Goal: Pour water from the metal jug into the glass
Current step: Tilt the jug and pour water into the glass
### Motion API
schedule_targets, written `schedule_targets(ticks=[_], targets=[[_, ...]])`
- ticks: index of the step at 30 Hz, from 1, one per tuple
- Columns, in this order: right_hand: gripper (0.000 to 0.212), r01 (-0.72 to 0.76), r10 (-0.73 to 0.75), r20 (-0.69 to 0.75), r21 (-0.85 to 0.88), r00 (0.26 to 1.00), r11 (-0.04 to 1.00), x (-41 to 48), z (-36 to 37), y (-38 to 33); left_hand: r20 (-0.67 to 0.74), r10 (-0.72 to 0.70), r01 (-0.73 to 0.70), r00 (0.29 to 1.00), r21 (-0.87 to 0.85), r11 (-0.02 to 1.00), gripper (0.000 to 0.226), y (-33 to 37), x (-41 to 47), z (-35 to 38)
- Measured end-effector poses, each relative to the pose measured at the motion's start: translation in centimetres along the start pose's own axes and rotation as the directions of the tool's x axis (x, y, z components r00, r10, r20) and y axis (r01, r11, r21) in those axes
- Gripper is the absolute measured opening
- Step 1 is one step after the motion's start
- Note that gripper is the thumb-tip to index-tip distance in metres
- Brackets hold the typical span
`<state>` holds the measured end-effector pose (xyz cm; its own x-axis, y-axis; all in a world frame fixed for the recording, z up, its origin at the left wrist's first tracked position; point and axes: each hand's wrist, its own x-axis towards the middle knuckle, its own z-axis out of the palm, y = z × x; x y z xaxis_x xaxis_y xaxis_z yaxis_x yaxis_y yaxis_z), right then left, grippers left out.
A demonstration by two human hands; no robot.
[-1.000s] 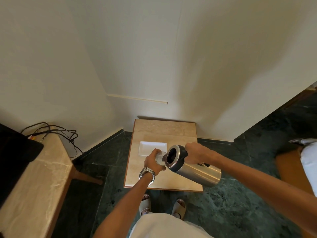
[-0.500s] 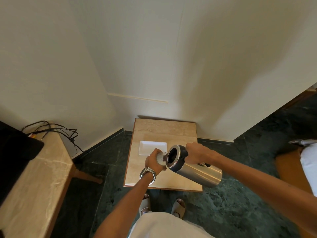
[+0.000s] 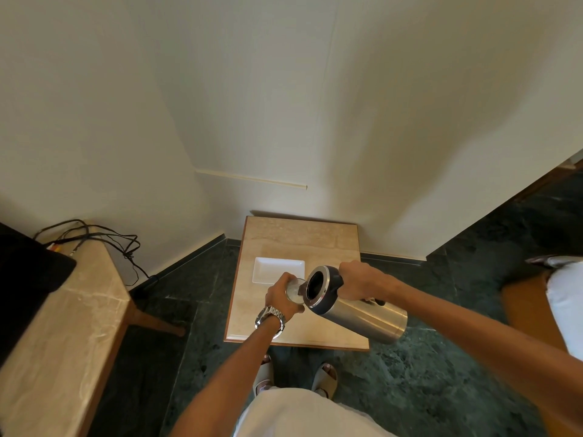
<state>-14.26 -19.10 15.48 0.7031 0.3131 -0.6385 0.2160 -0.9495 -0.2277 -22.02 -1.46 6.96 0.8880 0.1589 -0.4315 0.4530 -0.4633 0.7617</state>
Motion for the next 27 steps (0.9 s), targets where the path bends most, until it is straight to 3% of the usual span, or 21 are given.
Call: schedule_targets(ticks=[17,25,27], targets=[[0.034,0.009,-0.008,-0.027,0.043,1.0,0.999,0.4,0.8,0.8,-0.008,-0.002,0.002,1.0,-0.015,1.0,0.067,0.0,0.0,-0.1],[0.01,-0.003,0.023,-0.108,0.179,0.994,0.984,-0.1,1.8,3.4,-0.028,-0.019,0.017,0.999,-0.059,0.998,0.063,0.7,1.1,0.1],[0.014,0.001,0.031,-0.145,0.216,0.989,0.976,-0.5,2.2,4.3,-0.031,-0.02,0.017,0.999,-0.075,0.997,0.064,1.1,1.7,0.2]])
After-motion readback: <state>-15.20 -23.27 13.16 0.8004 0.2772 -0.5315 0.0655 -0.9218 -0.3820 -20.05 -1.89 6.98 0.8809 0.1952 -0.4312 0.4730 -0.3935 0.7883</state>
